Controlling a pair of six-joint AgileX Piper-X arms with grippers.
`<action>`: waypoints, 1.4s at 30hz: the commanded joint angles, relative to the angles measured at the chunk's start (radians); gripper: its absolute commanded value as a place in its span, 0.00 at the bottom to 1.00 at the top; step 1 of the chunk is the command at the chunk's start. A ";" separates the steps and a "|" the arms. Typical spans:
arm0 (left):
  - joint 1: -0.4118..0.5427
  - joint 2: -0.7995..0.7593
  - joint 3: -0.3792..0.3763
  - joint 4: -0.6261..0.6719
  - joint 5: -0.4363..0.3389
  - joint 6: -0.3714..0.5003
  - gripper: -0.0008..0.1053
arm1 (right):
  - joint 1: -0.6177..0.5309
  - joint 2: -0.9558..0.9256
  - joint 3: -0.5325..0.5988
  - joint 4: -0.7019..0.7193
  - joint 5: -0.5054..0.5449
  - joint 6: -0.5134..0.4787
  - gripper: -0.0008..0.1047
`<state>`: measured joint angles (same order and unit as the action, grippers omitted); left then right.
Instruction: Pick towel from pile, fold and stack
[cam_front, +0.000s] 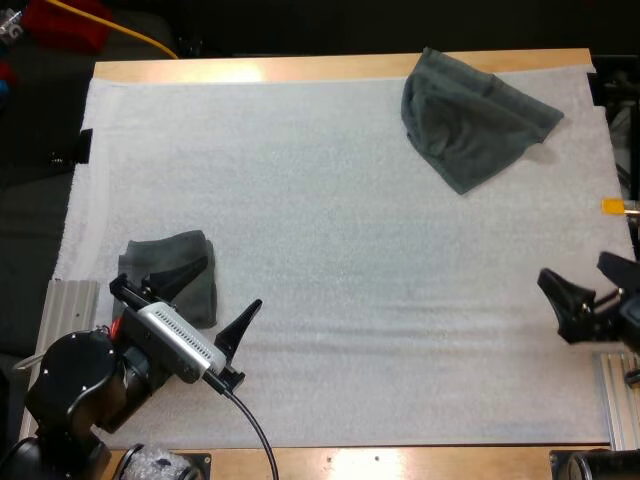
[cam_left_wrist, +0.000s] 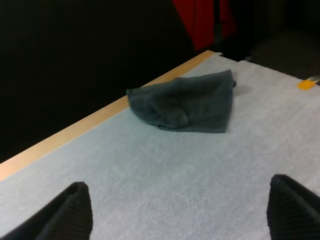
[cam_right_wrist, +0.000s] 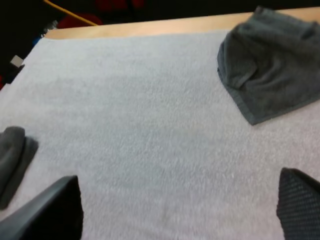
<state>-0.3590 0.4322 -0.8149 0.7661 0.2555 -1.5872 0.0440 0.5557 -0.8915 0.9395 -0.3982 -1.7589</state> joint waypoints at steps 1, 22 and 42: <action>-0.003 0.002 -0.009 -0.018 -0.013 -0.002 0.66 | 0.002 0.027 -0.008 -0.036 -0.002 0.017 0.74; -0.003 0.002 -0.009 -0.018 -0.020 -0.007 0.66 | 0.010 0.566 -0.018 -0.455 0.063 0.439 0.74; -0.003 0.002 -0.009 -0.018 -0.020 -0.008 0.66 | 0.066 1.071 -0.225 -0.604 0.131 0.686 0.74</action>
<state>-0.3590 0.4322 -0.8149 0.7601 0.2461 -1.5872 0.1076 1.6304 -1.1101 0.3392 -0.2715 -1.0772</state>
